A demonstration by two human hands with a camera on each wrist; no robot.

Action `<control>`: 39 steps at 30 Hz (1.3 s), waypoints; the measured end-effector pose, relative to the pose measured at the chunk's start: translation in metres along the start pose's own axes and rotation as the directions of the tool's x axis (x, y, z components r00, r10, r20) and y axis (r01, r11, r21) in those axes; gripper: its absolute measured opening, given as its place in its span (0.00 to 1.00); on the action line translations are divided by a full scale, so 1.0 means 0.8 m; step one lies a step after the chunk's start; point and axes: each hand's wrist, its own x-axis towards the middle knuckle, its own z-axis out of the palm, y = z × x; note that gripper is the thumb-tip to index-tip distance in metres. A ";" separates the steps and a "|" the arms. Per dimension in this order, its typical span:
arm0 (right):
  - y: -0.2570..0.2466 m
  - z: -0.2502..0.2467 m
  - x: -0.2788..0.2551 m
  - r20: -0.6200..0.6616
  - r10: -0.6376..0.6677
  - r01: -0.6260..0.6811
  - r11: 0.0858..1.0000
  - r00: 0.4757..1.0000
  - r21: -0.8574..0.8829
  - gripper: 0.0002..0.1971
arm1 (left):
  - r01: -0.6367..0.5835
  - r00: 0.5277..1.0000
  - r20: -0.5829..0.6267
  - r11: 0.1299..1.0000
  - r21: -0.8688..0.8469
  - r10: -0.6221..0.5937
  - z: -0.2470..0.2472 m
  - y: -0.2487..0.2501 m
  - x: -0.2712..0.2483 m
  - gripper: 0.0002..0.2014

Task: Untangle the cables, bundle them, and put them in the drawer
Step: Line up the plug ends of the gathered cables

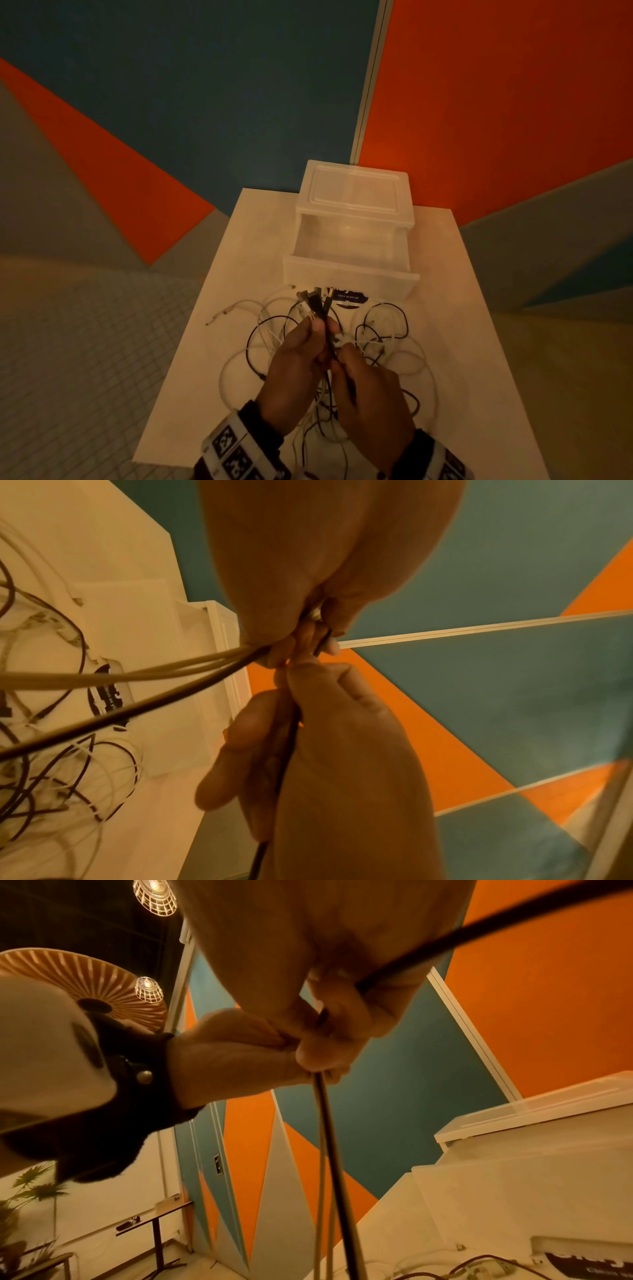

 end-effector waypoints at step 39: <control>0.147 -0.087 -0.036 0.345 0.687 -0.438 -0.043 0.640 0.898 0.29 | 0.042 0.993 -0.108 0.998 -0.048 -0.047 -0.041 -0.002 -0.008 0.16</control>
